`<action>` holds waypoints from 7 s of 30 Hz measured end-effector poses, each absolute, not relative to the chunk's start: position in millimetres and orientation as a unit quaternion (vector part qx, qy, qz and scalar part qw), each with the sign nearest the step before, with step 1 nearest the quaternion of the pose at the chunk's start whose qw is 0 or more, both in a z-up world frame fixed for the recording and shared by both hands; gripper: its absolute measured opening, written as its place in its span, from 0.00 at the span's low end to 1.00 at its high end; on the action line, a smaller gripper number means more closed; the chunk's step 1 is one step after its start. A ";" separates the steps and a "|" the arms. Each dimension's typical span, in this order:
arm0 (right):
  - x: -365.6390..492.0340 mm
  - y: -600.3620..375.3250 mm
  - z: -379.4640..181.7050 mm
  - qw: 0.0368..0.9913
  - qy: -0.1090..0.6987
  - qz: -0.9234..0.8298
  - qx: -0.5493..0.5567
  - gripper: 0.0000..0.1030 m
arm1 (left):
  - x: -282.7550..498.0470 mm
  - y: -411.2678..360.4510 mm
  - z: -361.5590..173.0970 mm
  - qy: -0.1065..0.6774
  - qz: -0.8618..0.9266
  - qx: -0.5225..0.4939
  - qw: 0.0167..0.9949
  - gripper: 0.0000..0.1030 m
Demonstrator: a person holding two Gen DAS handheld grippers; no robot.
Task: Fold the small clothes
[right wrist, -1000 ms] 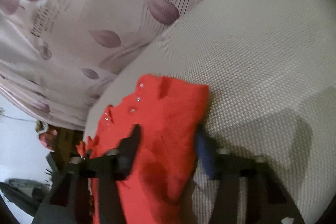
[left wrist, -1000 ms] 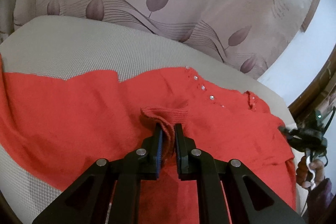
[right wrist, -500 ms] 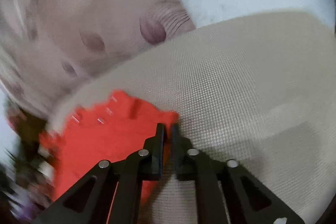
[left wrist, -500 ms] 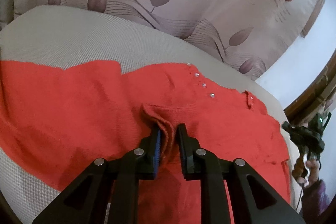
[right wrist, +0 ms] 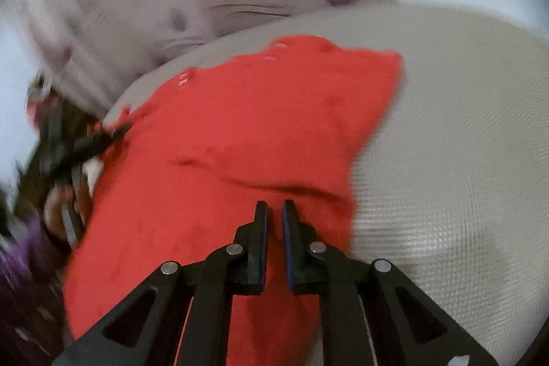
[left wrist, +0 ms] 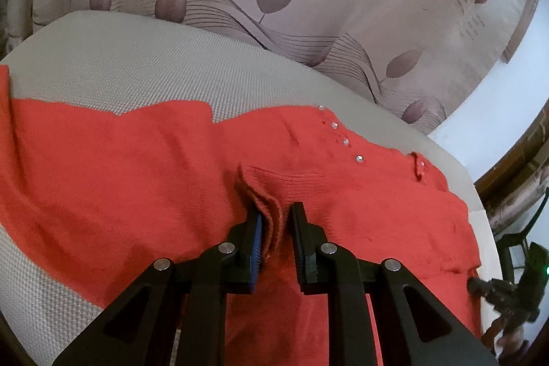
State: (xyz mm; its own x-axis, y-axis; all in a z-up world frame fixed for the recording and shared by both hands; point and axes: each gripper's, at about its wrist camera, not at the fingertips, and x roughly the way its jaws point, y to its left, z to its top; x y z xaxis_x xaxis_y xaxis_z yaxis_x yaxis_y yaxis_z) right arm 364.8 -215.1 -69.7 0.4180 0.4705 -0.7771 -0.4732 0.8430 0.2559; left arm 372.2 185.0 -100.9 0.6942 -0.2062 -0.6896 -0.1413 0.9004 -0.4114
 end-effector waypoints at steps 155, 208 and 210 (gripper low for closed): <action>422.7 -233.0 -56.6 0.842 0.441 0.239 0.200 0.12 | 312.5 127.5 -103.1 0.315 -0.078 -0.294 0.899 0.93; 455.7 -287.2 -73.8 0.819 0.450 0.239 0.264 0.08 | 296.0 186.1 -88.4 0.280 -0.042 -0.364 0.887 0.93; 455.4 -286.9 -67.0 0.827 0.440 0.239 0.256 0.08 | 293.4 200.0 -78.7 0.282 0.001 -0.314 0.907 0.93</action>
